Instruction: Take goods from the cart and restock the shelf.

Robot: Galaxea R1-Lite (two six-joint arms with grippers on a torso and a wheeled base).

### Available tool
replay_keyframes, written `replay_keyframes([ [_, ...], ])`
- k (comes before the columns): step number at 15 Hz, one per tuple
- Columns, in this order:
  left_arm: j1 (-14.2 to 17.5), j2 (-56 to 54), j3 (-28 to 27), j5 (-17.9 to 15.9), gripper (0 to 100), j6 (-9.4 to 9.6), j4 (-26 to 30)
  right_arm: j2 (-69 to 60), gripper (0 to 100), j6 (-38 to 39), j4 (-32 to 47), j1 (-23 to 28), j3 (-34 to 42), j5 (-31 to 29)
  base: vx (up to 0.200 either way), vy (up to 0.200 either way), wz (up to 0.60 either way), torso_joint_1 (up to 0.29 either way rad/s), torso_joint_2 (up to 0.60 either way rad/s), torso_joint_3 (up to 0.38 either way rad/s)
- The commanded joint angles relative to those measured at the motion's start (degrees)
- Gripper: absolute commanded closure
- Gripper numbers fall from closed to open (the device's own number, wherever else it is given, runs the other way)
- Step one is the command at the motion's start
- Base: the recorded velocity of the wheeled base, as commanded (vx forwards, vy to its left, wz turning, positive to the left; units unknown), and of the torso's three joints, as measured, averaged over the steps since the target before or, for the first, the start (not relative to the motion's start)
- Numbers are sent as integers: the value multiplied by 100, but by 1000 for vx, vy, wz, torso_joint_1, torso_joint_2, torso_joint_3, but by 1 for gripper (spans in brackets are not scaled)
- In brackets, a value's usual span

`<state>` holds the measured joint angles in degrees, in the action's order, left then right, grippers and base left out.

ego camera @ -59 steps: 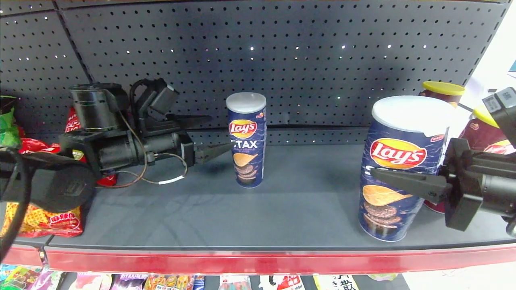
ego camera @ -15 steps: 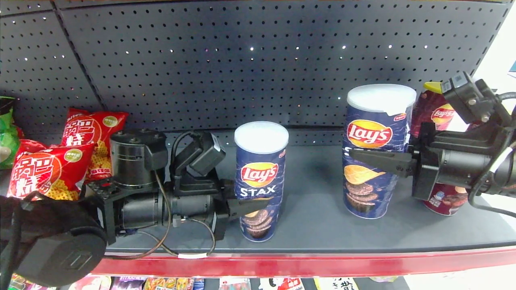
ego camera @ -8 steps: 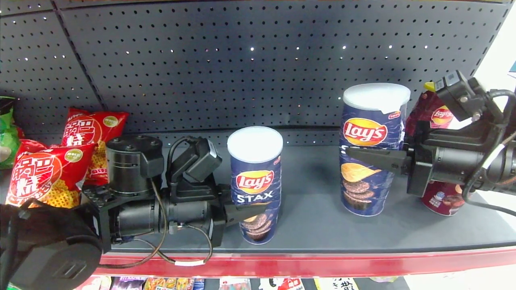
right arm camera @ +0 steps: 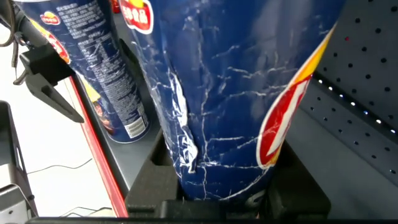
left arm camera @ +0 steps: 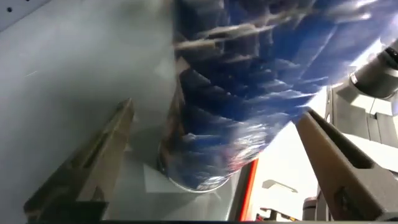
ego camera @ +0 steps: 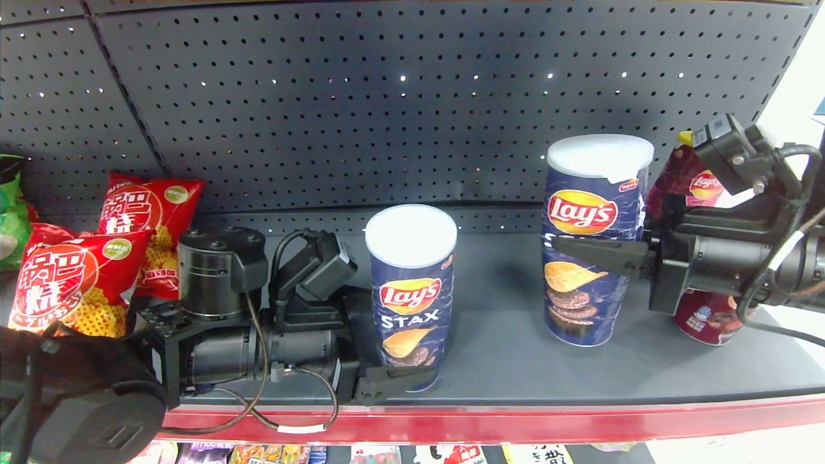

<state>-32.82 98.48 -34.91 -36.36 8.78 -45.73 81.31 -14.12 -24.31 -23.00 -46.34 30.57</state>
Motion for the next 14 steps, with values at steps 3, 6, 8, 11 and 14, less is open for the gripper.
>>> replay_keyframes([
  [3, 74, -320, 433, -2, 0, 1, -103, 16, 100, -12, -4, -2, 19, 10, 0, 0, 0, 0, 0, 0],
  [6, 346, -1322, 1356, 42, 0, -25, -121, 104, 100, -12, -4, -2, 2, 10, 0, 0, 0, 0, 0, 0],
  [8, 917, -2324, 1953, 261, 0, -34, -77, 183, 100, -3, -13, 6, -69, 1, 0, 0, 0, 0, 0, 0],
  [11, 2016, -4064, 2322, 261, 0, -8, 389, 271, 100, 5, -13, 15, -200, 1, 0, 0, 0, 0, 0, 0],
  [14, 2816, -5488, 3078, 297, 0, -60, 582, 403, 100, 14, -13, 77, -402, 1, 0, 0, 0, 0, 0, 0],
])
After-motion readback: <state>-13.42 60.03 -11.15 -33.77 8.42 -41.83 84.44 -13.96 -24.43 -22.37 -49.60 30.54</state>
